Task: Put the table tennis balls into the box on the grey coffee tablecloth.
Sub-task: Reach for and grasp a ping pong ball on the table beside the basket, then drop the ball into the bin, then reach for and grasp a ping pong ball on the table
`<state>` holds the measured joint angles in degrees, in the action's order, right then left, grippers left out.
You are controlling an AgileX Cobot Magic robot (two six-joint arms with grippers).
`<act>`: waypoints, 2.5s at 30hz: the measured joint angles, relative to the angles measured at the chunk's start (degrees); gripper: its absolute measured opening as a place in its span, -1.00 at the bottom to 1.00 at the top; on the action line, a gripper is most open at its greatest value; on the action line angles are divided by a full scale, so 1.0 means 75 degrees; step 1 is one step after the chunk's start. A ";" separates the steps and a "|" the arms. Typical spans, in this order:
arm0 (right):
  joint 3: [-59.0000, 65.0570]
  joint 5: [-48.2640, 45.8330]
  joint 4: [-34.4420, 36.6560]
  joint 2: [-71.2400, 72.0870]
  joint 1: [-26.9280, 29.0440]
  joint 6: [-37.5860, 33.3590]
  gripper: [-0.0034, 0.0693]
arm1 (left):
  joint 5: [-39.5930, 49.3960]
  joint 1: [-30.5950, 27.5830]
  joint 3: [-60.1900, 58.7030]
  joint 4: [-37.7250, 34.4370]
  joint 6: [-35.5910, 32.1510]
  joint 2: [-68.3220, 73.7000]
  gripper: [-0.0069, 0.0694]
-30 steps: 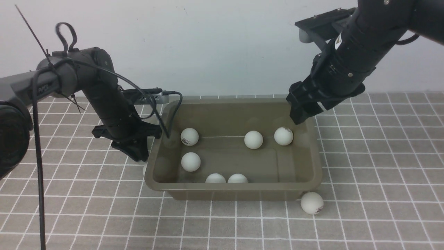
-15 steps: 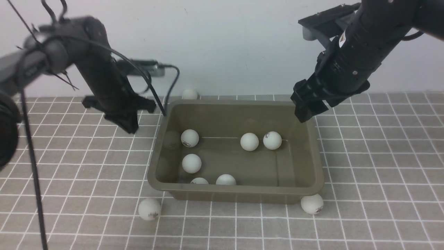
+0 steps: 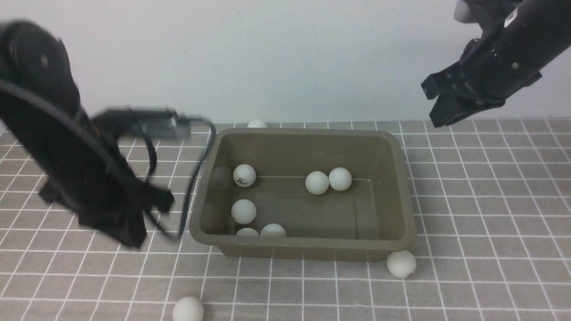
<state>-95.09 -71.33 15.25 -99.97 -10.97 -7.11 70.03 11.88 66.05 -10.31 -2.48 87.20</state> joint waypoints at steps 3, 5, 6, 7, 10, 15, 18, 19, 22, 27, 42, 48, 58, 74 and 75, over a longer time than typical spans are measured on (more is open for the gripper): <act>0.0000 0.0000 0.0426 0.0000 0.0017 -0.0236 -0.91 | -0.0555 0.0677 -0.1210 -0.0019 0.0105 -0.0544 -0.75; 0.0000 0.0000 0.0616 0.0000 0.0017 -0.0290 -0.93 | -0.1017 0.0965 -0.1623 -0.0010 0.0125 -0.0597 -0.63; 0.0000 0.0000 0.0685 0.0000 0.0017 -0.0314 -0.94 | -0.1236 0.1079 -0.1779 0.0002 0.0125 -0.0597 -0.58; 0.0000 0.0000 0.0777 0.0000 0.0017 -0.0337 -0.94 | -0.1579 0.1224 -0.1981 0.0032 0.0125 -0.0550 -0.44; 0.0000 0.0000 0.0854 0.0000 0.0017 -0.0353 -0.94 | -0.2436 0.1429 -0.2318 0.0100 0.0134 -0.0316 -0.07; 0.0000 0.0000 0.0886 0.0000 0.0017 -0.0388 -0.94 | -0.3165 0.1453 -0.2394 0.0123 0.0151 0.0383 0.42; 0.0000 0.0000 0.0886 0.0000 0.0017 -0.0424 -0.94 | -0.3498 0.1453 -0.2394 0.0140 0.0151 0.0761 0.54; 0.0000 0.0000 0.0886 0.0000 0.0017 -0.0433 -0.94 | -0.3695 0.1453 -0.2394 0.0132 0.0151 0.1031 0.57; 0.0000 0.0000 0.0886 0.0000 0.0017 -0.0473 -0.94 | -0.3810 0.1453 -0.2394 0.0042 0.0151 0.1340 0.45; 0.0000 0.0000 0.0533 0.0000 0.0017 -0.0465 -0.94 | -0.3591 0.1453 -0.2243 0.0071 0.0151 0.1499 0.11; 0.3404 0.0229 -0.0189 0.0638 0.0099 0.0724 -0.87 | -0.2129 0.1302 0.1638 -0.0418 0.0056 0.1267 0.11; 0.4476 0.1079 0.0671 0.0638 0.0069 -0.0069 -0.57 | -0.1765 0.1340 0.2669 -0.0522 -0.0050 0.2656 0.11; 0.4734 0.2424 0.0659 0.0644 -0.0850 -0.0461 0.20 | -0.1132 0.1278 0.3867 0.0330 0.0232 0.3999 0.59; 0.4734 0.3251 0.0626 -0.0151 -0.1299 -0.0403 0.52 | -0.0099 0.0678 0.3937 0.1673 0.0681 0.3544 -0.16; 0.4734 0.3361 0.0626 -0.0246 -0.1370 -0.0403 0.52 | -0.0081 0.0670 0.3942 0.1746 0.0672 0.3462 -0.24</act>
<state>-59.59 -46.12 19.95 -101.81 -21.24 -10.13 69.42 16.90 95.62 2.79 2.56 113.17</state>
